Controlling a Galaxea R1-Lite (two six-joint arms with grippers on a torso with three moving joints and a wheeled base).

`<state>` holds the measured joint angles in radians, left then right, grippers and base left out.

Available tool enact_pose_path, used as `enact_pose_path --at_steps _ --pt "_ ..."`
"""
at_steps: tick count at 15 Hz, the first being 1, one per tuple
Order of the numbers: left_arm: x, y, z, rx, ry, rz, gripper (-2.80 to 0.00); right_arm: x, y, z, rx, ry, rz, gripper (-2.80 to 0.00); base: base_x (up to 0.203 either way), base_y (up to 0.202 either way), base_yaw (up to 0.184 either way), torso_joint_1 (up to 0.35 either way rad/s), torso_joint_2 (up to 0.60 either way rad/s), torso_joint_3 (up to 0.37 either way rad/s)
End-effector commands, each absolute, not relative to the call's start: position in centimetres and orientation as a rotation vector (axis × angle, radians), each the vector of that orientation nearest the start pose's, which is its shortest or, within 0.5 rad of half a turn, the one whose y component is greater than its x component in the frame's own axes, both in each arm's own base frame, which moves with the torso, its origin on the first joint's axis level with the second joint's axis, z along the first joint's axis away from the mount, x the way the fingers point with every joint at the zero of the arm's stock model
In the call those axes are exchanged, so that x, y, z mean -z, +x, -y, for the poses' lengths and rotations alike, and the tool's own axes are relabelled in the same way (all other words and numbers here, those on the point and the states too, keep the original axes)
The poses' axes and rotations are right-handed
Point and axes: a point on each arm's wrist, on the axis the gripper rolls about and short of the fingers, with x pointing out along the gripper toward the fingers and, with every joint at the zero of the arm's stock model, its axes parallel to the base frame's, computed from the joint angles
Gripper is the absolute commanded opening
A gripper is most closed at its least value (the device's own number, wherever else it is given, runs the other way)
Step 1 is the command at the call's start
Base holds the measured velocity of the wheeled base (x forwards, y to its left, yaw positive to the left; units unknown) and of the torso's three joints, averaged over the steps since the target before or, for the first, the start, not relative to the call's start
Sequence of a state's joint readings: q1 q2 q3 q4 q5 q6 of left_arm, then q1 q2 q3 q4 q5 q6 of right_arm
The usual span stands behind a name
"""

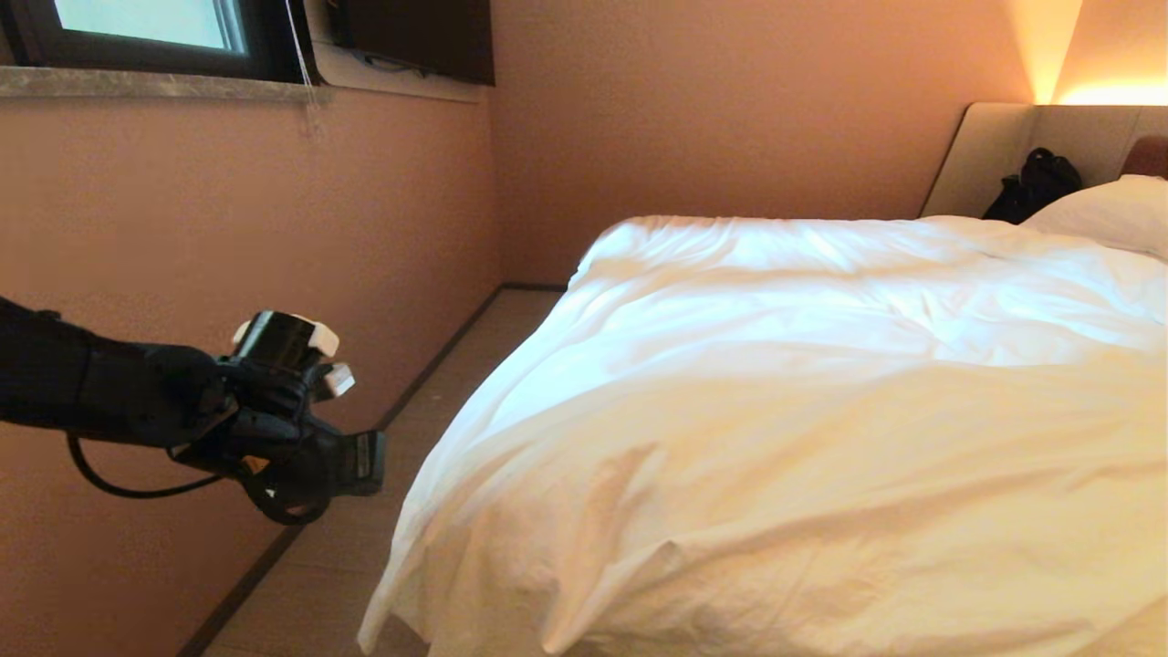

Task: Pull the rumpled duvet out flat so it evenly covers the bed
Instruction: Flatten the corners of the folded blanket

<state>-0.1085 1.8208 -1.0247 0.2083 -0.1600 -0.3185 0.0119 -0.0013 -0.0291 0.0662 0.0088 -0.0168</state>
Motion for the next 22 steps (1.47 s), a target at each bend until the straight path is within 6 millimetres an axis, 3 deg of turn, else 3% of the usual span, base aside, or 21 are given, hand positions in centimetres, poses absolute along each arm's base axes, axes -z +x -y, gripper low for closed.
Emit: enact_pose_path --at_steps 1,13,22 --pt "-14.6 29.1 3.7 0.136 -0.345 -1.010 -2.80 -7.7 -2.5 0.0 -0.022 -0.017 -0.037 -2.80 0.000 0.000 0.000 0.000 0.00 0.000" --pt "-7.3 32.4 4.9 0.088 -0.335 -1.184 -2.80 -7.7 -2.5 0.0 -0.023 -0.017 -0.037 -2.80 0.000 0.000 0.000 0.000 0.00 0.000" --pt "-6.3 32.2 6.3 0.114 -0.300 -1.207 -2.80 -7.7 -2.5 0.0 -0.022 -0.018 -0.037 -2.80 0.000 0.000 0.000 0.000 0.00 0.000"
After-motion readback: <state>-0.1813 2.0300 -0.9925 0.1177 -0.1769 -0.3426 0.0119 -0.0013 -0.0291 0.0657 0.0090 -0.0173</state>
